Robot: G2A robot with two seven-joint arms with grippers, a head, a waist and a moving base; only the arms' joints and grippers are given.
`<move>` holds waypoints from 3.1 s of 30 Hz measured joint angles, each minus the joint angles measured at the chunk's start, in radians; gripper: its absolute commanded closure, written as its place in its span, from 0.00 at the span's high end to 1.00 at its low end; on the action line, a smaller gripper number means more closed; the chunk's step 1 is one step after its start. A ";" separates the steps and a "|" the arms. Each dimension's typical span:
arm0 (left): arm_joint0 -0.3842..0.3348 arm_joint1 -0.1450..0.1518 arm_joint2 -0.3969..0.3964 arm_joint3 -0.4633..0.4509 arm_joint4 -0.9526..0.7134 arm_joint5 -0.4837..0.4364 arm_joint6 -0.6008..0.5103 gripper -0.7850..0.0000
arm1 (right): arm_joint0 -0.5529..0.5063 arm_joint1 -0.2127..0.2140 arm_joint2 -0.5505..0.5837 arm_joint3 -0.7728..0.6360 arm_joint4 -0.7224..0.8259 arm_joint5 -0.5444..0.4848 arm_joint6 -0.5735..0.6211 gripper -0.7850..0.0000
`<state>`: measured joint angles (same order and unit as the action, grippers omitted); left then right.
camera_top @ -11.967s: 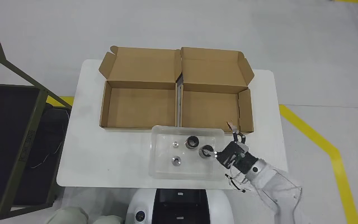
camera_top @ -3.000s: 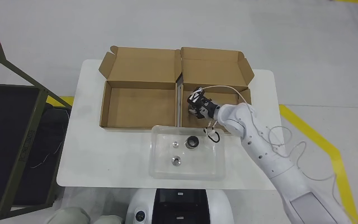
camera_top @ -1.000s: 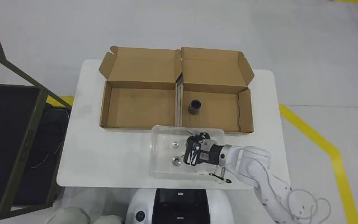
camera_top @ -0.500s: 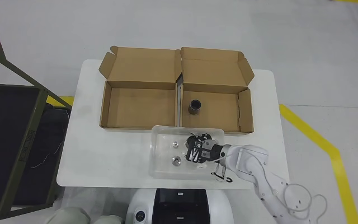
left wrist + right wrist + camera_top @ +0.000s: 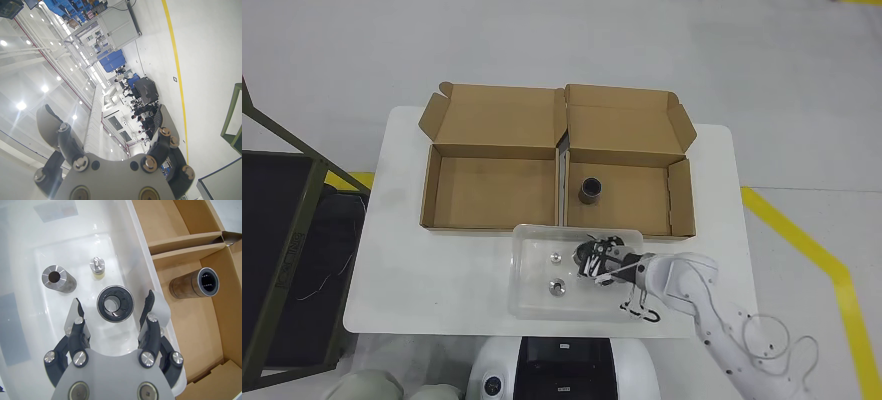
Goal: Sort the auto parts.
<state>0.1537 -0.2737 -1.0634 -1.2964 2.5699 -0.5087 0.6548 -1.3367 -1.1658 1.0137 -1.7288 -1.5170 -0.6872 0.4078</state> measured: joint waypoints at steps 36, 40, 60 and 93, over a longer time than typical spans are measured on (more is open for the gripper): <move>0.000 0.000 0.000 0.000 0.000 0.000 0.000 1.00 | 0.009 0.010 -0.013 -0.030 0.068 -0.046 -0.012 0.00; 0.000 0.000 0.000 0.000 0.000 0.000 0.000 1.00 | -0.020 0.019 0.014 -0.089 0.078 -0.047 -0.039 0.00; 0.000 0.000 0.000 0.000 0.000 0.000 0.000 1.00 | -0.096 0.045 0.094 -0.303 0.078 -0.048 -0.246 0.00; 0.000 0.000 0.000 0.000 0.000 0.000 0.000 1.00 | -0.181 0.069 0.354 -0.528 0.135 0.043 -0.616 0.00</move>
<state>0.1537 -0.2737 -1.0634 -1.2964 2.5699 -0.5087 0.6548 -1.5179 -1.0968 1.3675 -2.2571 -1.3820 -0.6437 -0.2082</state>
